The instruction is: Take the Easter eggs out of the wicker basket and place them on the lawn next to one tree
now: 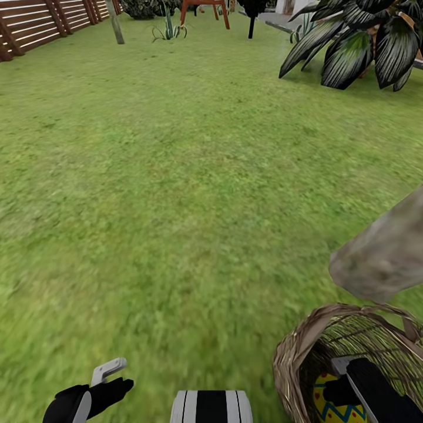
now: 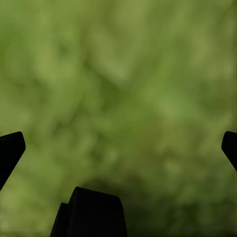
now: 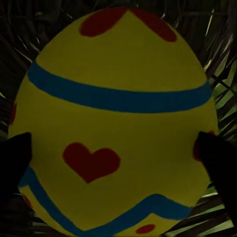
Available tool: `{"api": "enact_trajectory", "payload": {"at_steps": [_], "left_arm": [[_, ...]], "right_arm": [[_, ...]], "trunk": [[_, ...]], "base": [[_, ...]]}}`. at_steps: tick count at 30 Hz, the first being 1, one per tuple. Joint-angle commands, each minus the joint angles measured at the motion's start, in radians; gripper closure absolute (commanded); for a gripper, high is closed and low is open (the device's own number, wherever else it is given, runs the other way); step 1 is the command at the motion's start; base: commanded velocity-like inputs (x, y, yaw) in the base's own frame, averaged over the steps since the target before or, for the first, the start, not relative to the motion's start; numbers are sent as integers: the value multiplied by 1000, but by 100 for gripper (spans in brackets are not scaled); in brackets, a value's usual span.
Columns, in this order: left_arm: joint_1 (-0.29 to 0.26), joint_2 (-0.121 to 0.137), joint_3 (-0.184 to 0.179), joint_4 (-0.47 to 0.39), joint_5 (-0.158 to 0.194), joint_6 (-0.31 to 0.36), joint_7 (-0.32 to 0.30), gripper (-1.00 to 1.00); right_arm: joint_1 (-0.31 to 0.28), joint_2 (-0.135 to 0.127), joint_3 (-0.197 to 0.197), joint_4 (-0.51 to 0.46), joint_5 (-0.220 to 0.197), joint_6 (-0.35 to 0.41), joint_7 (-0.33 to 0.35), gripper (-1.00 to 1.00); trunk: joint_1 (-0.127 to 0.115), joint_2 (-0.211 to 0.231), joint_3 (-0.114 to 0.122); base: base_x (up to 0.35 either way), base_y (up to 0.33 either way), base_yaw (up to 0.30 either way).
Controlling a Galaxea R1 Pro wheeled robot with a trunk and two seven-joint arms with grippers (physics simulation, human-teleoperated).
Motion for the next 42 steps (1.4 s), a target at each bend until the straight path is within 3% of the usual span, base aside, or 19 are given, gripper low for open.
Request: {"api": "enact_trajectory", "payload": {"at_steps": [1,28,31,32,37,42], "left_arm": [[0,0,2,-1,3,5,-3,-100],[0,0,0,-1,1,5,-4,-100],[1,17,-3,-18,4,1,-6,-100],[-1,13,1,-23,5,-5,-6,-100],[-2,10,2,-27,4,-8,-6,-100],[-2,7,2,-27,3,-8,-4,-100]], "right_arm": [[0,-1,2,-1,11,5,7,100],[0,0,4,5,6,0,13,100],[-1,-13,10,20,4,-3,16,100],[-1,-7,6,26,-2,-3,15,100],[-1,14,4,21,55,-3,15,100],[-1,14,4,40,48,-3,15,100]], "trunk": [[0,0,-1],[0,0,-1],[0,0,-1],[0,0,-1],[-1,0,3],[-3,1,22]], "base": [[0,0,0],[0,0,0],[0,0,0],[0,0,0],[0,0,0],[0,0,0]]}}
